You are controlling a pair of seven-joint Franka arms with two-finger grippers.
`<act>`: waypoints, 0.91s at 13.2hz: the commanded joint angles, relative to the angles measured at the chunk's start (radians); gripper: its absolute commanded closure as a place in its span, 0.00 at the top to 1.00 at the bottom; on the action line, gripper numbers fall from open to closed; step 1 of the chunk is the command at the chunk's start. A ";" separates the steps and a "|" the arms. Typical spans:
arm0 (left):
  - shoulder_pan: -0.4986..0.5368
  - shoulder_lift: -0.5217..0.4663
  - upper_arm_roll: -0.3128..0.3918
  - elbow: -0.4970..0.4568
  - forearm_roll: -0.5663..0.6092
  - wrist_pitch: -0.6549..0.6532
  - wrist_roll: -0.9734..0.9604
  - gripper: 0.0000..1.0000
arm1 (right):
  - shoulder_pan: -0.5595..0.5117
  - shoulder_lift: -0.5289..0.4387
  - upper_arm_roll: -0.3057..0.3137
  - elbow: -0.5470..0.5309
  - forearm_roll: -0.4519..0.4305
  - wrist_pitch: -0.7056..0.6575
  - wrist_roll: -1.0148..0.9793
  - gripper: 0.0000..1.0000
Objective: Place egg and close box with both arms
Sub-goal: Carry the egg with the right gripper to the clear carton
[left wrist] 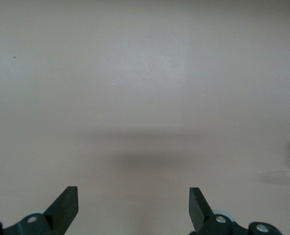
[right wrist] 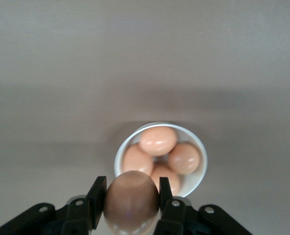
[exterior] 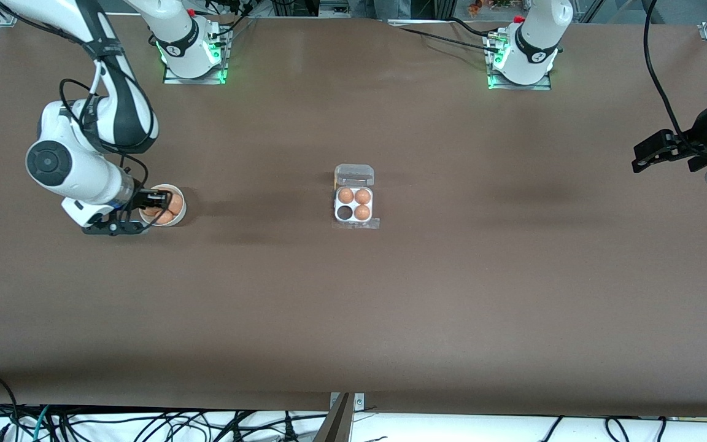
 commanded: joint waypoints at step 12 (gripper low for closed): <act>0.004 0.011 -0.010 0.031 0.011 -0.021 0.010 1.00 | 0.493 0.302 0.006 0.445 0.174 -0.120 0.821 0.24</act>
